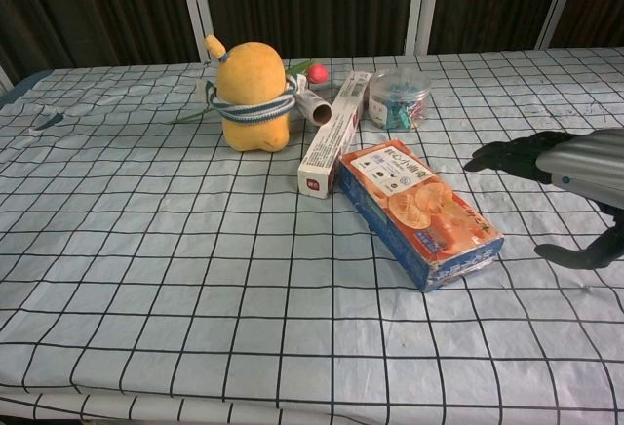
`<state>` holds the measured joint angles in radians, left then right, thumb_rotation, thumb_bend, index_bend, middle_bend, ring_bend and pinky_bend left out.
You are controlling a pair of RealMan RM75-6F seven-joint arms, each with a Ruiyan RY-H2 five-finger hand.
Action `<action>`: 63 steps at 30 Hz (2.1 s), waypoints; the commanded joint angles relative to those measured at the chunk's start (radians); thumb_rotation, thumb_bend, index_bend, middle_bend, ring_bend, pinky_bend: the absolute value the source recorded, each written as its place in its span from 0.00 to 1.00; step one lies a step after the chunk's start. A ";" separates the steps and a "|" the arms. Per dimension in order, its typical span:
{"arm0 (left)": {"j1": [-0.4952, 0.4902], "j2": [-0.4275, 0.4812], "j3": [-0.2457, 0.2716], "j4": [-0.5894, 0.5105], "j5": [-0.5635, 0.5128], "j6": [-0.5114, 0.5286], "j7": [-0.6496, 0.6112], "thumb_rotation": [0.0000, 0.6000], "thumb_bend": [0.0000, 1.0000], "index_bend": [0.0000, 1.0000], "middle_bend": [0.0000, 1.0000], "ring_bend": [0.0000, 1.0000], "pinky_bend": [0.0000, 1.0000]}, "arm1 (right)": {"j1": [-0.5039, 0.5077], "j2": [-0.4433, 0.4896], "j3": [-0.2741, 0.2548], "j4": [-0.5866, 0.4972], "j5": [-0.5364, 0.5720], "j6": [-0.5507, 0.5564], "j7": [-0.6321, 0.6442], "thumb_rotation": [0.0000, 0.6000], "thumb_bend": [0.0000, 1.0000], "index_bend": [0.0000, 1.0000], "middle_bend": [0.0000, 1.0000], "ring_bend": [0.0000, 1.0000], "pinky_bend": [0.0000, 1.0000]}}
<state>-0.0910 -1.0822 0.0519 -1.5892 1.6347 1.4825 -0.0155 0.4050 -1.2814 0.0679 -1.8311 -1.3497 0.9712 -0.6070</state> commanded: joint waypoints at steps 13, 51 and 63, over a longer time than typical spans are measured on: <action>-0.011 0.005 -0.007 0.003 0.000 -0.010 -0.018 1.00 0.43 0.00 0.00 0.01 0.00 | 0.029 -0.001 -0.024 0.011 0.002 0.022 0.023 1.00 0.31 0.00 0.00 0.00 0.00; 0.027 0.005 -0.002 0.006 0.003 0.044 -0.019 1.00 0.43 0.00 0.00 0.01 0.00 | 0.177 0.004 -0.062 -0.018 0.200 -0.029 -0.030 1.00 0.31 0.00 0.69 0.73 0.78; 0.032 0.003 -0.001 0.003 0.006 0.048 -0.015 1.00 0.43 0.00 0.00 0.01 0.00 | -0.193 0.057 -0.254 0.116 -0.321 0.568 0.195 1.00 0.31 0.00 0.00 0.00 0.00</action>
<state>-0.0595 -1.0789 0.0505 -1.5859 1.6406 1.5300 -0.0309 0.3864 -1.2534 -0.0923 -1.7729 -1.5891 1.3332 -0.4587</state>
